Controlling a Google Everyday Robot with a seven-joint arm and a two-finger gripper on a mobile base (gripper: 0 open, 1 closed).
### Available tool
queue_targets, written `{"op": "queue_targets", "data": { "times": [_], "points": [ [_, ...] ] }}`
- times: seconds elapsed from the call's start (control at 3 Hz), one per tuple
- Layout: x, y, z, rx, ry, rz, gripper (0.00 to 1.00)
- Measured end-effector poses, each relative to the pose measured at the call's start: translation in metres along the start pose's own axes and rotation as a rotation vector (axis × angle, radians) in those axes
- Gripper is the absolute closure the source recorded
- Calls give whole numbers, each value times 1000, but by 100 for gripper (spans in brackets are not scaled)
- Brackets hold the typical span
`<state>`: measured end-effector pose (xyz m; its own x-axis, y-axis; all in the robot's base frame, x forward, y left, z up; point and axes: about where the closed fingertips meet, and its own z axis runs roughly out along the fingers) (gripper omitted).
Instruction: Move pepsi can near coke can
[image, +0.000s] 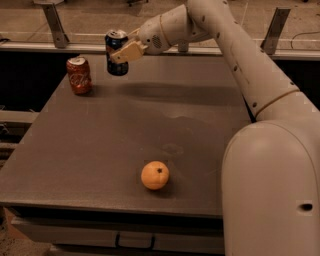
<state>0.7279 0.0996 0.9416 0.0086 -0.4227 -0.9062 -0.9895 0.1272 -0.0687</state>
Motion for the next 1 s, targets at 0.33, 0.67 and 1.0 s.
{"op": "queue_targets", "data": {
  "times": [0.33,0.67,1.0],
  "points": [
    [9,14,29,-49,22,3,82],
    [15,25,53,-82,32,-1,58],
    [20,28,66,-95,32,11,36]
  ]
}}
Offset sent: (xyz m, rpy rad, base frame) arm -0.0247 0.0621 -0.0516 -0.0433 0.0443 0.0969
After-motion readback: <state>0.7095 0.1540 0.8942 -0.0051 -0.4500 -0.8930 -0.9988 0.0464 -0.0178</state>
